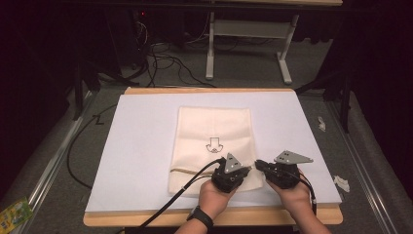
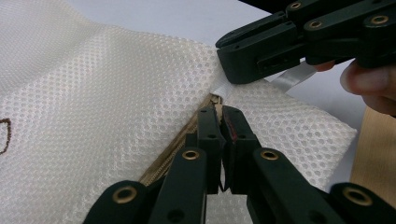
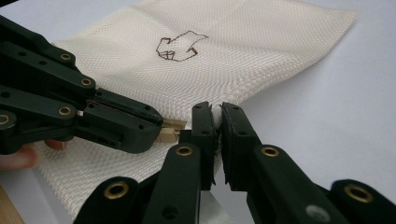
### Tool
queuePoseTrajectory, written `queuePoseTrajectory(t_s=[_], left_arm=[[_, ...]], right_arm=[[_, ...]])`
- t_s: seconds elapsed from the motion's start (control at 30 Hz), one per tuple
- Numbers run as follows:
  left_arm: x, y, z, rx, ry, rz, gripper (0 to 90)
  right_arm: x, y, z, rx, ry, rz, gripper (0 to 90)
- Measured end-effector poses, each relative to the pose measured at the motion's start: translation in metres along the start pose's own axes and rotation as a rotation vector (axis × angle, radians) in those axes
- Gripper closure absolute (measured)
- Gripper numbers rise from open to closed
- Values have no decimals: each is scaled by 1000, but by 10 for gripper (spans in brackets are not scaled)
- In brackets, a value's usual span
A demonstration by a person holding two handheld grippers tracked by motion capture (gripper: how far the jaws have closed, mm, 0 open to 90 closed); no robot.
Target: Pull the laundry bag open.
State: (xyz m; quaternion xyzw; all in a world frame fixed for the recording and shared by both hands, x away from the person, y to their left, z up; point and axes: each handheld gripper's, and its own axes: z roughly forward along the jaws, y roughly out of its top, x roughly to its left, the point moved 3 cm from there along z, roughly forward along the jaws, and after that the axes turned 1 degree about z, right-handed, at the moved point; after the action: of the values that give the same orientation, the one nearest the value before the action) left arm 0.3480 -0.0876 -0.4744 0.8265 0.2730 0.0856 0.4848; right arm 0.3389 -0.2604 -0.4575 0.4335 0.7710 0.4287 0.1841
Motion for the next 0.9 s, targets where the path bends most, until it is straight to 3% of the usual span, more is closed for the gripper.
queuePoseTrajectory(t_s=[0.2, 0.27, 0.33, 0.43, 0.67, 0.77, 0.9], left_arm=[[0, -1, 0, 11, 20, 6, 900], [5, -4, -2, 12, 37, -10, 900], [10, -8, -5, 13, 34, -35, 900], [10, -8, -7, 6, 34, -31, 900], [3, -1, 1, -2, 6, -24, 900], [3, -2, 6, 8, -3, -33, 753], [2, -1, 9, 11, 2, -32, 684]], right_arm=[[0, 0, 1, 1, -5, -6, 860], [-4, 0, -2, 3, -68, -18, 861], [-23, -1, -8, -22, -45, 62, 860], [-28, -3, -10, -22, -35, 77, 861], [-10, 0, -6, -33, 14, 42, 860], [-5, 0, -5, -25, 30, 29, 860], [-2, 1, -5, -30, 45, 27, 861]])
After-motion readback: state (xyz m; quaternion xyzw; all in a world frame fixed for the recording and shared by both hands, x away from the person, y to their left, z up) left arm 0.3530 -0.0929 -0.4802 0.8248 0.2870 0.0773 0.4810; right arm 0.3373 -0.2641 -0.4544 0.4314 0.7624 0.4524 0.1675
